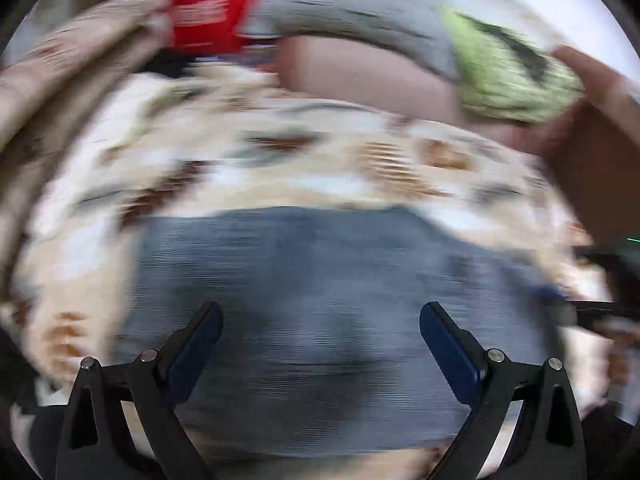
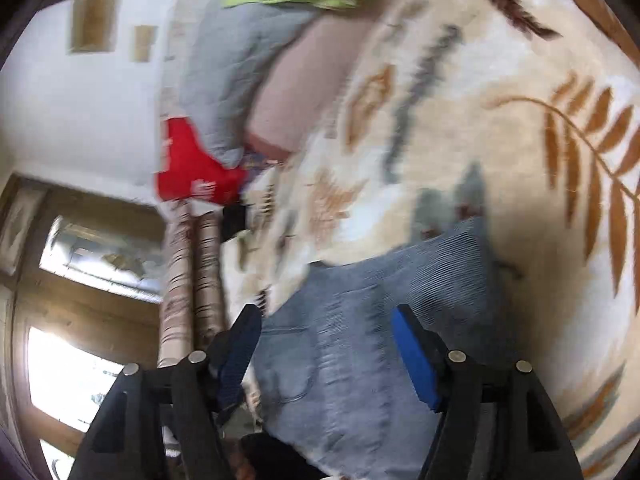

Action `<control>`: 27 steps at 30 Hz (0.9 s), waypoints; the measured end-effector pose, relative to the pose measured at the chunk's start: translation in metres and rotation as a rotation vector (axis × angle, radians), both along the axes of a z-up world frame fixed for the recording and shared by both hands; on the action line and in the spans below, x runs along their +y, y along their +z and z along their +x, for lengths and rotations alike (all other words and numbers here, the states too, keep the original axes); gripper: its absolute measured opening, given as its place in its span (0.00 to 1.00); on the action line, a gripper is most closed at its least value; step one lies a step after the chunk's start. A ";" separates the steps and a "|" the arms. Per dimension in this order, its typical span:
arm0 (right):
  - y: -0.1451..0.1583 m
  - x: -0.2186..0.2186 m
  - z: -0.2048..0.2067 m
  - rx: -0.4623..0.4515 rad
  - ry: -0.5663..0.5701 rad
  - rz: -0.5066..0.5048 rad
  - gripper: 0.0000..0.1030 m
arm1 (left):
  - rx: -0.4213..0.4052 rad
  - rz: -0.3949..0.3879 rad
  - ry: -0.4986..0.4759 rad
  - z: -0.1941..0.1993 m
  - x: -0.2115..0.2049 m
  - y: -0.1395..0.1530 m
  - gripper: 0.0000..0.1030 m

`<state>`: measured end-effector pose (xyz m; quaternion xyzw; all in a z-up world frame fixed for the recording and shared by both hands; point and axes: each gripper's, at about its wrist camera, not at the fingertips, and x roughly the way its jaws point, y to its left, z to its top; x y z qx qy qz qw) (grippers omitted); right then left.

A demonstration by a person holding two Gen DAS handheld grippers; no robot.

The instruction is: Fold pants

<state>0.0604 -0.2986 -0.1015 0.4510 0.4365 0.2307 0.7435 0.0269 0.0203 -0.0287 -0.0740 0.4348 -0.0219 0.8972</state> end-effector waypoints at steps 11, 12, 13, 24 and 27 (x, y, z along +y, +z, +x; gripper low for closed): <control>0.001 -0.008 -0.058 0.021 0.128 -0.004 0.77 | 0.183 0.196 -0.247 0.012 -0.116 -0.083 0.99; -0.011 -0.004 -0.066 0.052 0.138 -0.028 0.77 | 0.186 0.193 -0.250 0.013 -0.115 -0.082 0.99; -0.033 -0.002 -0.075 0.115 0.140 -0.071 0.70 | 0.192 0.198 -0.253 0.015 -0.115 -0.081 0.99; -0.031 -0.017 -0.102 0.101 0.075 -0.142 0.69 | 0.083 -0.045 -0.056 -0.030 -0.017 -0.039 0.99; 0.005 -0.007 -0.099 0.027 0.079 -0.202 0.70 | 0.059 -0.063 0.095 -0.046 0.034 -0.037 0.99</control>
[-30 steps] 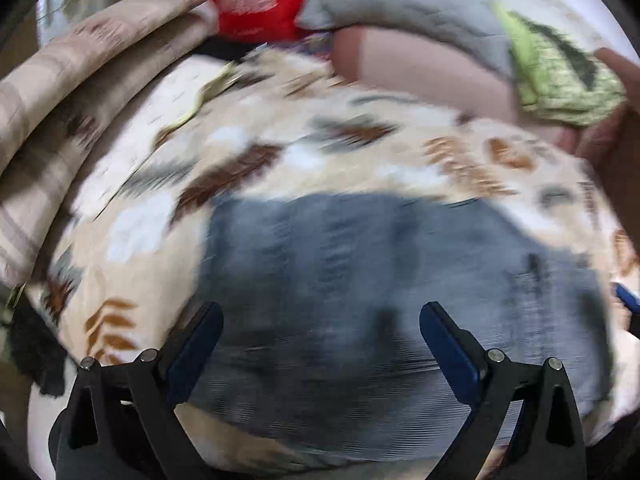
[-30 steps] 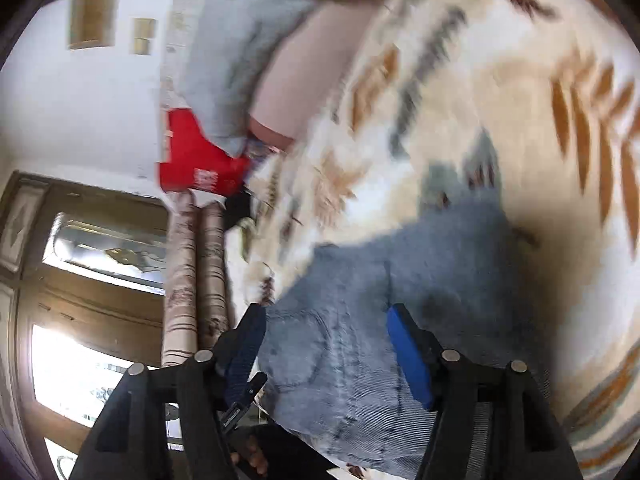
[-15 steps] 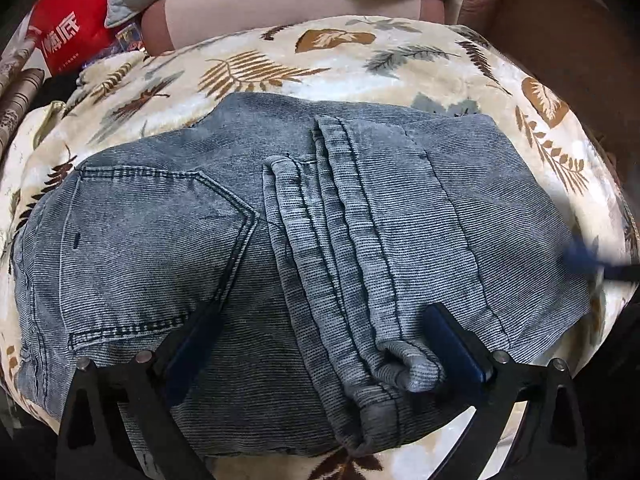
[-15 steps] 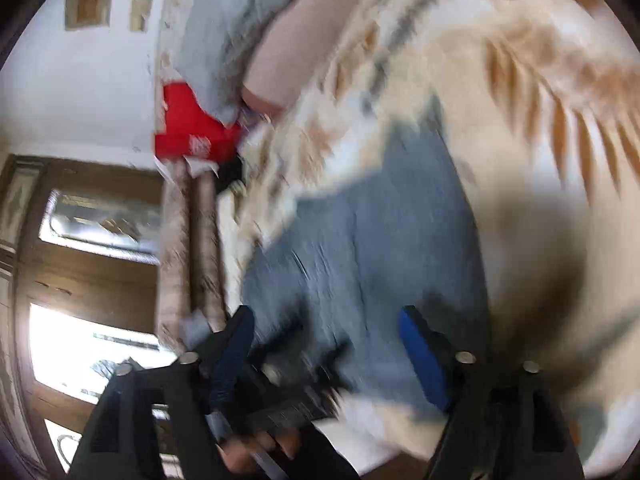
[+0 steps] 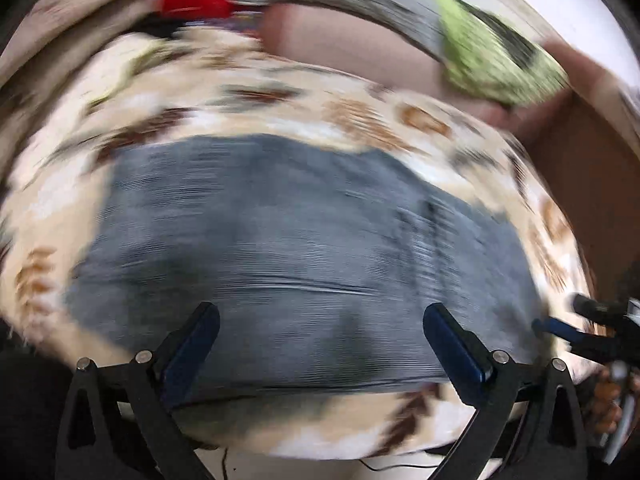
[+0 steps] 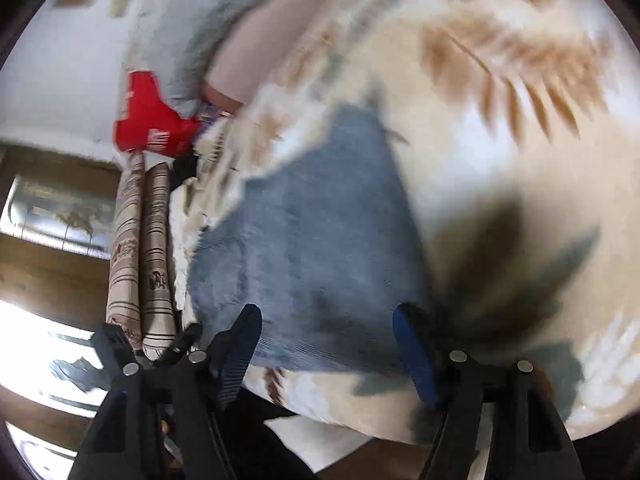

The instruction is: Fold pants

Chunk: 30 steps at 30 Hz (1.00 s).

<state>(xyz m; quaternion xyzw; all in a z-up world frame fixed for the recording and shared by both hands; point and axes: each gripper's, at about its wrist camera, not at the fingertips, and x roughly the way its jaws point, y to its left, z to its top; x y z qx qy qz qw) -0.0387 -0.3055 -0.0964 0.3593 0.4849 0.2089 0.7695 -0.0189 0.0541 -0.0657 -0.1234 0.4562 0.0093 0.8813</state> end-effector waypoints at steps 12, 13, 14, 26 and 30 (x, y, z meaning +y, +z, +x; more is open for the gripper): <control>0.001 0.090 0.058 0.019 0.203 -0.204 0.73 | 0.038 0.066 0.213 -0.017 0.066 -0.007 0.99; 0.015 0.092 0.055 -0.008 0.193 -0.216 0.73 | 0.035 0.067 0.212 -0.017 0.066 -0.007 0.99; 0.023 0.100 0.055 -0.037 0.200 -0.224 0.73 | 0.035 0.059 0.208 -0.017 0.066 -0.006 0.99; 0.063 0.221 0.097 -0.204 0.319 -0.336 0.73 | 0.027 0.092 0.239 -0.017 0.077 -0.003 0.99; 0.005 0.237 0.133 0.003 0.351 -0.316 0.81 | 0.040 0.101 0.249 -0.016 0.080 -0.005 0.99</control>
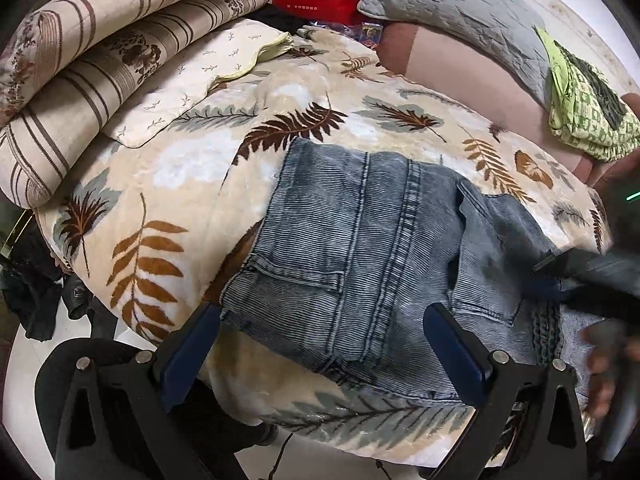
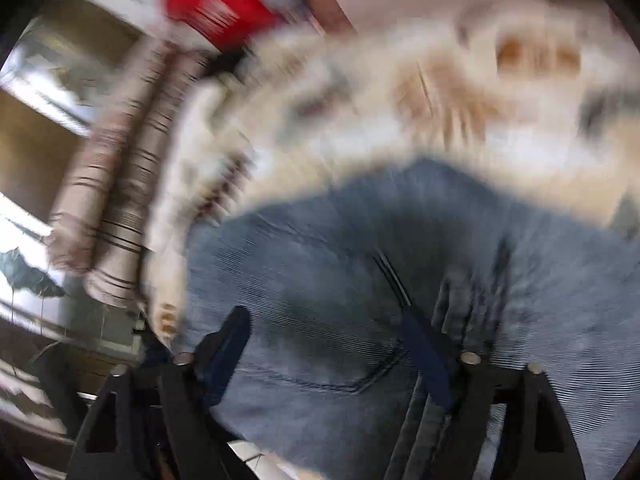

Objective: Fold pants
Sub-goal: 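Grasp the folded jeans edge with the left gripper and lift it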

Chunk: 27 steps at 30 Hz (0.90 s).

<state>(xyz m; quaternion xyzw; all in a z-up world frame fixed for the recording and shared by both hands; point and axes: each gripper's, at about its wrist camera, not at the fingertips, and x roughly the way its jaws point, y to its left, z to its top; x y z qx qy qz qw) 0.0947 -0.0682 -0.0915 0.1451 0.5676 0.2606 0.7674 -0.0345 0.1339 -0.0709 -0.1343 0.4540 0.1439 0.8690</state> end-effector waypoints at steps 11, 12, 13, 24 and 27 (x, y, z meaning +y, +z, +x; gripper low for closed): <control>0.000 0.020 -0.007 -0.051 0.045 -0.078 0.84 | 0.025 0.003 0.011 0.001 0.006 -0.005 0.99; -0.011 0.023 -0.004 -0.058 0.061 -0.103 0.85 | 0.026 0.002 0.007 0.000 0.005 -0.004 0.99; -0.008 0.025 -0.006 -0.090 0.066 -0.117 0.85 | 0.025 0.004 0.001 -0.001 0.005 -0.004 0.99; 0.039 -0.037 -0.068 -0.181 0.022 -0.036 0.84 | -0.007 -0.492 0.170 -0.013 0.042 -0.034 0.99; 0.024 -0.049 -0.076 -0.149 0.032 -0.027 0.84 | 0.022 -0.517 0.177 -0.006 0.037 -0.047 0.99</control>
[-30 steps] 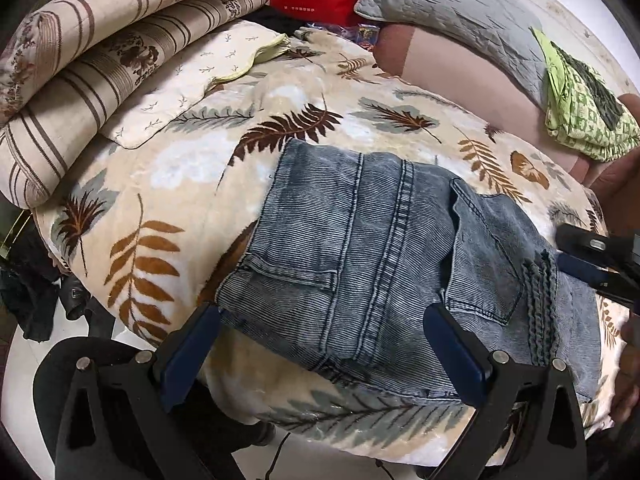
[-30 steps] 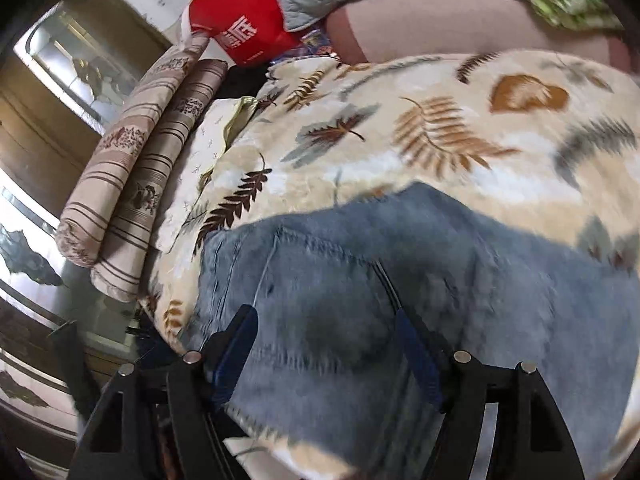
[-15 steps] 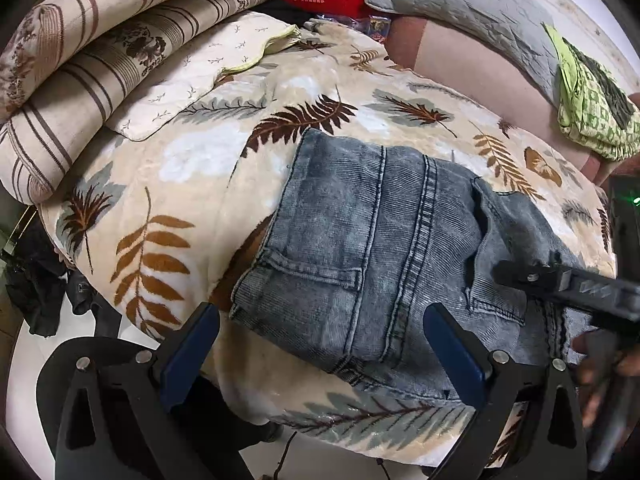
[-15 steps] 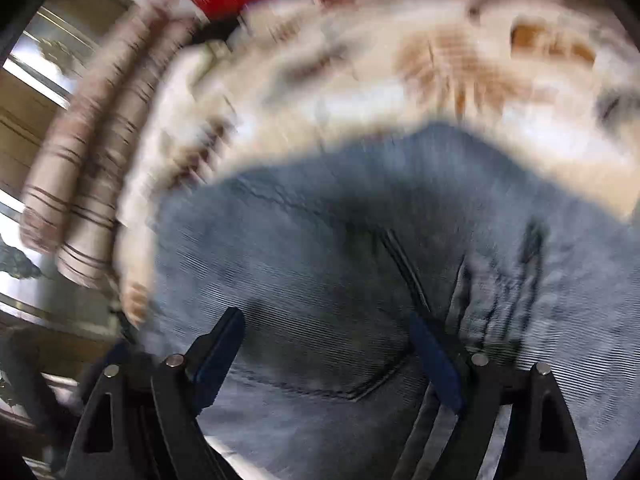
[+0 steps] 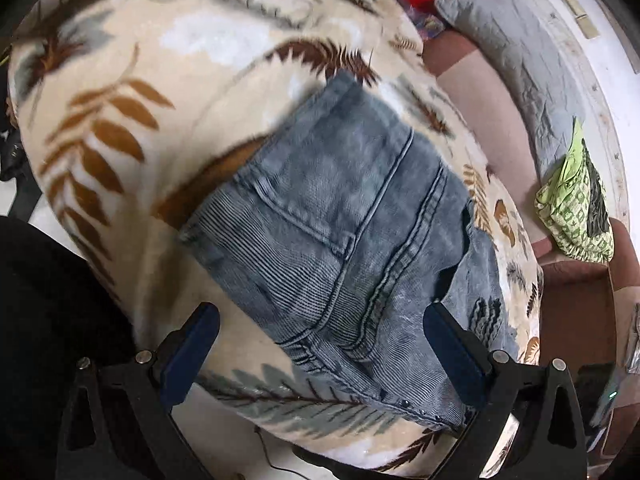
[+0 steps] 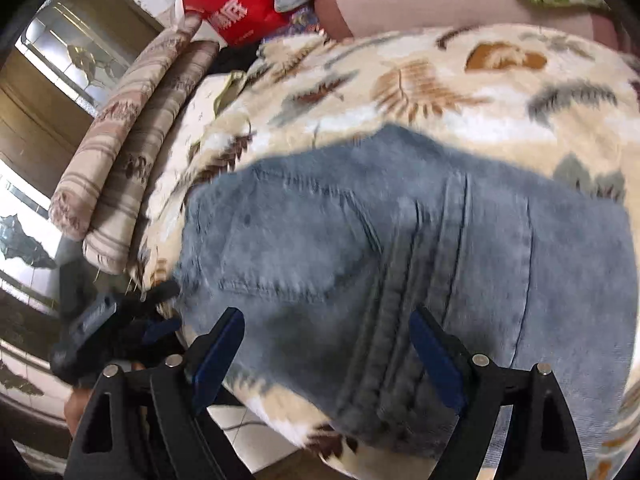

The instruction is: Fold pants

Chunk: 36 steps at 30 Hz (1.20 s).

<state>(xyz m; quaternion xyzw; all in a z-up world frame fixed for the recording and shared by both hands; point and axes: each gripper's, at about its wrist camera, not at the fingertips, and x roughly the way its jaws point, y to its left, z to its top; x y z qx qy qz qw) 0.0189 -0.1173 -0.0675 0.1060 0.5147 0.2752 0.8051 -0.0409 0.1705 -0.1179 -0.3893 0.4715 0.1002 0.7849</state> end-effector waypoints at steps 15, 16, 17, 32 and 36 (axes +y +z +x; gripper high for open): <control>-0.033 -0.018 0.001 0.015 -0.017 0.093 0.90 | -0.029 -0.110 0.157 0.002 0.028 0.002 0.23; -0.032 -0.018 0.001 0.020 -0.024 0.107 0.90 | -0.037 -0.047 0.144 0.003 0.021 0.012 0.22; -0.031 -0.019 0.001 0.025 -0.027 0.122 0.90 | -0.051 0.013 0.125 0.003 0.014 0.024 0.19; -0.003 -0.169 -0.033 -0.025 -0.391 0.417 0.90 | -0.453 0.691 -0.529 0.036 -0.242 0.157 0.08; -0.011 -0.213 -0.048 -0.028 -0.515 0.451 0.90 | -0.469 0.701 -0.699 0.027 -0.303 0.141 0.07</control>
